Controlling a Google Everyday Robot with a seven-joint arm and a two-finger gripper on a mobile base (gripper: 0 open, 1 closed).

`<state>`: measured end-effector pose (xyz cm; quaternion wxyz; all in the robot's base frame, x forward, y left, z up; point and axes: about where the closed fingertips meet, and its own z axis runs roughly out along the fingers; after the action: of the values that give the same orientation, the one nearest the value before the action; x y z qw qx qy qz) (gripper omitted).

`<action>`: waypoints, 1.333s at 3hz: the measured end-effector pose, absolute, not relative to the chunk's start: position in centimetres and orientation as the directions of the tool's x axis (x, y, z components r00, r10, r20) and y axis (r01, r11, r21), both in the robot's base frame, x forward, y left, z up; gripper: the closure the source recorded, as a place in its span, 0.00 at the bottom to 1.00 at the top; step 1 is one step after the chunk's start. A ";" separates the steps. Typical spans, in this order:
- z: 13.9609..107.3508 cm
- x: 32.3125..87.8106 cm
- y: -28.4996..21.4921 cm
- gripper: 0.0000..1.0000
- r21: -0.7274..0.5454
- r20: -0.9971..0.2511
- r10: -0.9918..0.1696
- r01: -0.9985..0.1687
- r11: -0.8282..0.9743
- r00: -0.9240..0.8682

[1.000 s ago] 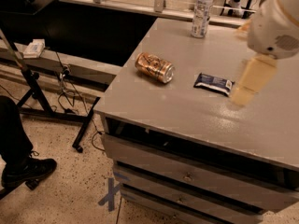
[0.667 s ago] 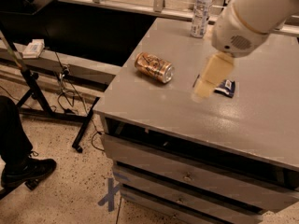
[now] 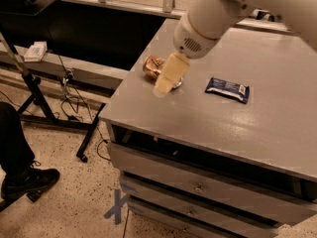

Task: Place orange can upright

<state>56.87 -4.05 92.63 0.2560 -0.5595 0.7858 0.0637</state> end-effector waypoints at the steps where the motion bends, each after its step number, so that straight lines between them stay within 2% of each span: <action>1: 90.5 60.2 -1.4 0.00 -0.186 -0.449 -0.843 -0.893 0.411 -0.295; 2: 88.4 63.6 0.0 0.00 -0.205 -0.405 -0.848 -0.870 0.449 -0.342; 4: 85.2 68.3 -0.4 0.00 -0.261 -0.285 -0.865 -0.835 0.484 -0.412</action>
Offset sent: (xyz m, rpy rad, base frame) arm 0.1091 0.0545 -0.0672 -0.1412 0.0122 -0.1810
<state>68.31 -0.40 85.16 0.1931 -0.5066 0.8394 -0.0390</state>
